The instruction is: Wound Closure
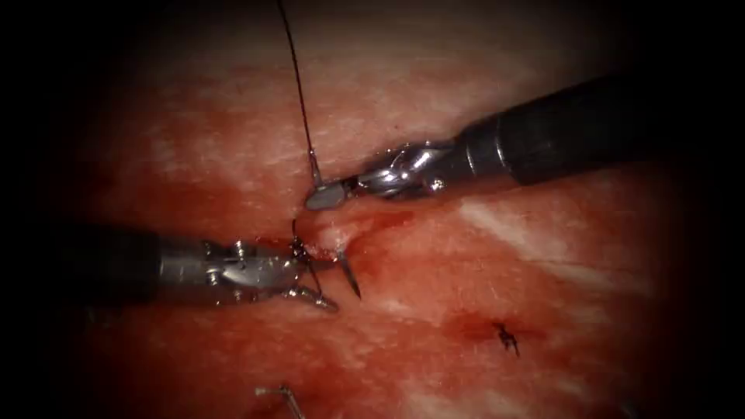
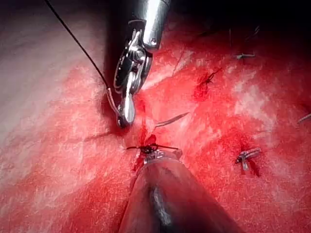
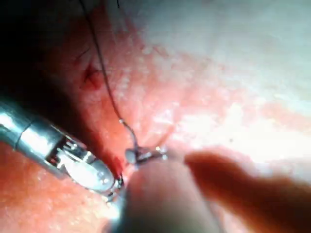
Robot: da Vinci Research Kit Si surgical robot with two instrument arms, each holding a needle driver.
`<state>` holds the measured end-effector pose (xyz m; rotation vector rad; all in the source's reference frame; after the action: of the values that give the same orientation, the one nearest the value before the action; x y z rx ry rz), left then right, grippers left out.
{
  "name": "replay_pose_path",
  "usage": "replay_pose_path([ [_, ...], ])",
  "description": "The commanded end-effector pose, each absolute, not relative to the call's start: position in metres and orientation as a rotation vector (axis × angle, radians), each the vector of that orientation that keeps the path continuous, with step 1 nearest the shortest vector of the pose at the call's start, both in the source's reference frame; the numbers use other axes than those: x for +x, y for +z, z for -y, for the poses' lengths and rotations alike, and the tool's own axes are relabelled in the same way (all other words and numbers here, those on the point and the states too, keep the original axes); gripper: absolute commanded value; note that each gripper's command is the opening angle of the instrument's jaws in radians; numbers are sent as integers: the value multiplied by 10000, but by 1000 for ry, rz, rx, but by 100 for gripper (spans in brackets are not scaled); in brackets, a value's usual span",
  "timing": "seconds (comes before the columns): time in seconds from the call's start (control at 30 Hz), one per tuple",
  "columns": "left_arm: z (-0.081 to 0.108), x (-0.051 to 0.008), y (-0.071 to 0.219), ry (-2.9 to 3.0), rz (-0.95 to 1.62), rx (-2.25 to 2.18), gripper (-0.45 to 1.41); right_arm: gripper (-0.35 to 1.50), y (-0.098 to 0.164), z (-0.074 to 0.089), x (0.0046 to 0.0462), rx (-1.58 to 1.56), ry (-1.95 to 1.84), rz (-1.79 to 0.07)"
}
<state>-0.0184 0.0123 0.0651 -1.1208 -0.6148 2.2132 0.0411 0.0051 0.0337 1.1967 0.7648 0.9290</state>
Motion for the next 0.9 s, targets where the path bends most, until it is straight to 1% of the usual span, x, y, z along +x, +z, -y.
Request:
replay_pose_path([
  [0.03, -116, -189, 656, 2213, 619, -1119, 39, -35, 342, -44, 415, 1197, 930, -779],
  [0.07, -116, -188, 656, 2213, 619, -1119, 39, -25, 342, -43, 414, 1200, 931, -788],
  [0.13, -116, -189, 656, 2213, 619, -1119, 39, 34, 343, -44, 414, 1192, 950, -799],
  [0.17, -116, -189, 656, 2213, 619, -1119, 39, 54, 345, -46, 415, 1148, 941, -833],
  [0.23, -116, -189, 656, 2213, 619, -1119, 39, 81, 349, -52, 417, 1065, 902, -900],
  [0.27, -116, -189, 656, 2213, 619, -1119, 39, 88, 352, -57, 418, 1022, 862, -939],
  [0.37, -116, -189, 656, 2213, 618, -1119, 39, 96, 360, -67, 420, 877, 683, -1040],
  [0.47, -116, -189, 656, 2213, 619, -1119, 39, 109, 364, -79, 421, 731, 510, -1121],
  [0.5, -116, -189, 656, 2213, 619, -1119, 39, 109, 365, -81, 421, 710, 490, -1130],
  [0.6, -116, -188, 656, 2213, 619, -1119, 39, 118, 358, -95, 421, 584, 398, -1163],
  [0.9, -116, -188, 656, 2213, 619, -1119, 39, 106, 336, -100, 431, 547, 363, -1192],
])
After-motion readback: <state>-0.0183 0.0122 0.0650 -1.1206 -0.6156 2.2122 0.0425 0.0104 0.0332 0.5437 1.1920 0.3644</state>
